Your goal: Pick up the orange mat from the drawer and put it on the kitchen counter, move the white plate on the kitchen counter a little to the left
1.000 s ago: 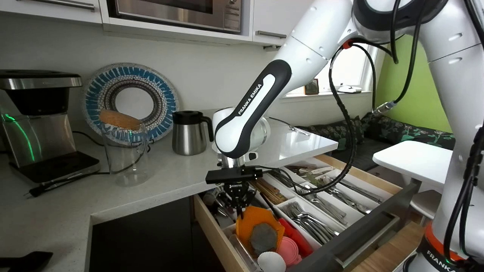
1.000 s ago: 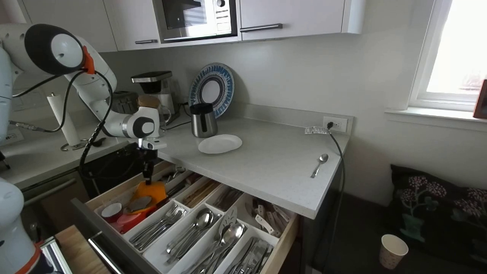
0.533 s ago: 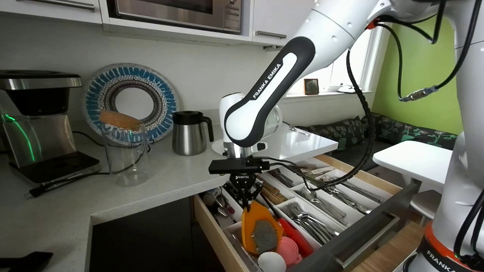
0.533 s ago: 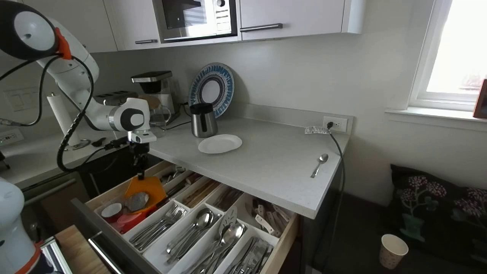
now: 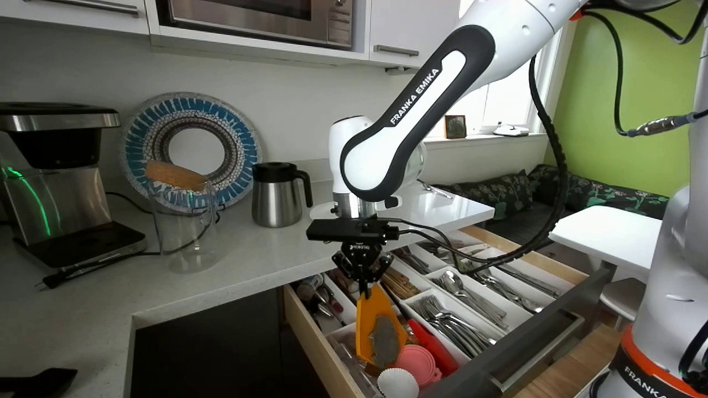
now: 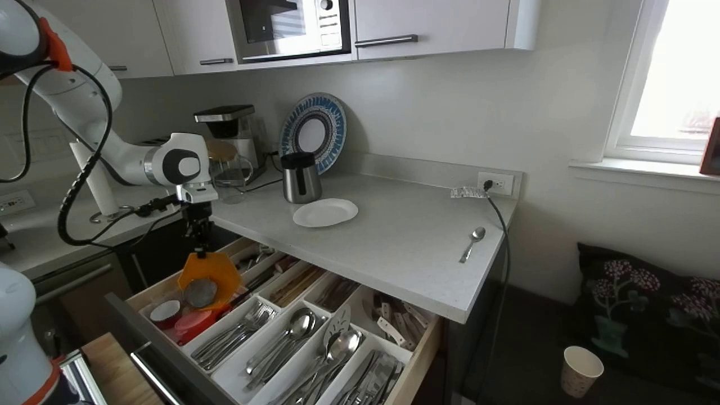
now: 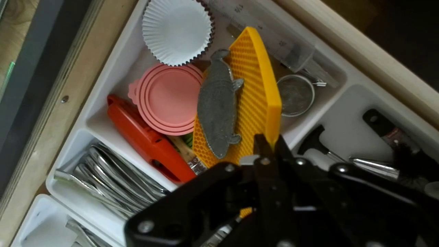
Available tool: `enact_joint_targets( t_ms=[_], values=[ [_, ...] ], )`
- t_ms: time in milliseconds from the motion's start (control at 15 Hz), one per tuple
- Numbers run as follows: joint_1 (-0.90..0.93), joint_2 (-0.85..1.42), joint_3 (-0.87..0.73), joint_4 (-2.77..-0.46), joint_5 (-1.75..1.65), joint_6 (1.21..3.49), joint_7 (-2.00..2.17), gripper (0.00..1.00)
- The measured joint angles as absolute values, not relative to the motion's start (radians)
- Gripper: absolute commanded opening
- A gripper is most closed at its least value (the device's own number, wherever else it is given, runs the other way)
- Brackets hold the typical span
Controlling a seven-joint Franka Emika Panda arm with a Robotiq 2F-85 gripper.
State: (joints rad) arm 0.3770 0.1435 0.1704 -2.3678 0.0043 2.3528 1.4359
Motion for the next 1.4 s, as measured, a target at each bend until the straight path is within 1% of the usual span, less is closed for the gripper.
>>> enact_joint_targets(
  t_ms=[533,800,1400],
  values=[
    [0.368,0.139,0.177,-2.388,-0.012,2.418,1.469,0.01],
    [0.367,0.133,0.177,-2.399,-0.034,2.498,1.492,0.01],
    [0.364,0.053,0.179,-2.459,-0.117,2.613,1.579,0.01]
  ],
)
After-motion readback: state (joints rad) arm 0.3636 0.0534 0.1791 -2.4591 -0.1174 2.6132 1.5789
